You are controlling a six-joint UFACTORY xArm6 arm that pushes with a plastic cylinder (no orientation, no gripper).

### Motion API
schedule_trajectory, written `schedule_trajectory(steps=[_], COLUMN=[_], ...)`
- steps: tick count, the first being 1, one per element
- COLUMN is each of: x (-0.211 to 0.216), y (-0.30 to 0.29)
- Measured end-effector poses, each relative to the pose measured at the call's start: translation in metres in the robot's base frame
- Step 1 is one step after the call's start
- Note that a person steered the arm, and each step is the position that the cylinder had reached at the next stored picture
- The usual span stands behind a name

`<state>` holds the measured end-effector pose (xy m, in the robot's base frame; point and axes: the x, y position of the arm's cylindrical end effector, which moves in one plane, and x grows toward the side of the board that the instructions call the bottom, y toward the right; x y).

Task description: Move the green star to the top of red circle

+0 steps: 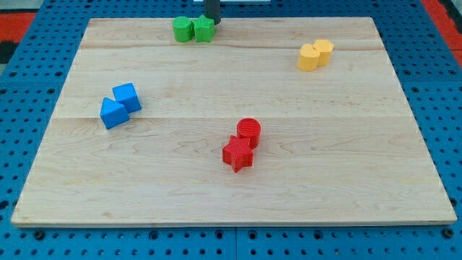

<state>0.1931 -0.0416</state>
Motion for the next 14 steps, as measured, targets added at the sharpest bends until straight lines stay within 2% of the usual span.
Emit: schedule_trajectory(steps=[3,4,5,6,7,9,11,12,14], x=[0.06,0.048,0.043,0.064,0.083,0.048,0.114,0.096,0.113], y=[-0.03,-0.044,-0.102,-0.128,-0.097,-0.091,-0.054,-0.05,0.001])
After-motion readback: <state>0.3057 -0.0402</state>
